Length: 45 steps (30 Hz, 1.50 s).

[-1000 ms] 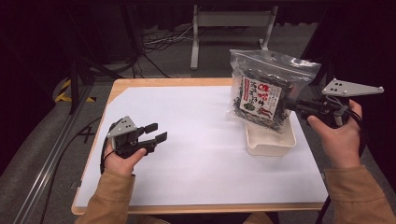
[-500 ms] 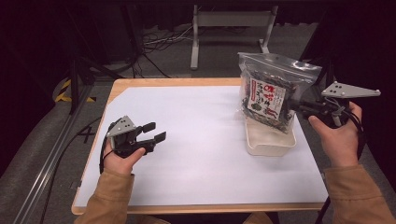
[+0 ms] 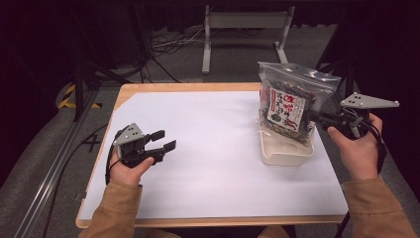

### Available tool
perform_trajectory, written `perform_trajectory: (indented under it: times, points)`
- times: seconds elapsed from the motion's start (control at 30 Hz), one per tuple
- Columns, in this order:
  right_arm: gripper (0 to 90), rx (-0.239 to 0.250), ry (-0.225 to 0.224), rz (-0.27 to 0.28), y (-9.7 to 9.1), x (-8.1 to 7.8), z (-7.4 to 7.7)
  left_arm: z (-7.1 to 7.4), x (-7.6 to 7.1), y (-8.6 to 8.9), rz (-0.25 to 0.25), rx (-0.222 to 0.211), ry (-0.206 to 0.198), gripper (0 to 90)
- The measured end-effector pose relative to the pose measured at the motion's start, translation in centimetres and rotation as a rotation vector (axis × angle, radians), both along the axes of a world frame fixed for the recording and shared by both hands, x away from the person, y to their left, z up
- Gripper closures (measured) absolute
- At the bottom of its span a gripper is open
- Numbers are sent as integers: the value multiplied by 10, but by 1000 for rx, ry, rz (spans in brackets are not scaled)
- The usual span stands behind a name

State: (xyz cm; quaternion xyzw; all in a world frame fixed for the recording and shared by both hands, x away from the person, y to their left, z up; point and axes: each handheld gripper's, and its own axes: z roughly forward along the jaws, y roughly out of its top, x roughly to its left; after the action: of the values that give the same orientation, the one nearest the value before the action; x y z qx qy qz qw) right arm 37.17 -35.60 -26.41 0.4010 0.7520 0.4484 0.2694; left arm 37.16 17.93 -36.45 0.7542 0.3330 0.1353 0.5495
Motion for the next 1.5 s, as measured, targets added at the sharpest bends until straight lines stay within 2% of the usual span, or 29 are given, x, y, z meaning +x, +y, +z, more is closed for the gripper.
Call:
perform_trajectory:
  times: [0.63,0.83,1.03,1.23,1.5]
  points:
    - [818,-21,28,-17,-1,1,-18,0,0,0,0,13,-3,407]
    - [811,-45,49,-16,1,1,-31,0,-1,0,0,6,-3,406]
    - [808,-41,65,-21,0,1,-40,0,-1,0,1,10,-1,405]
    - [802,-30,88,-33,-1,0,-56,1,-1,1,4,5,-5,403]
    - [798,-13,96,-45,-4,-4,-64,0,-1,-1,-1,8,-3,403]
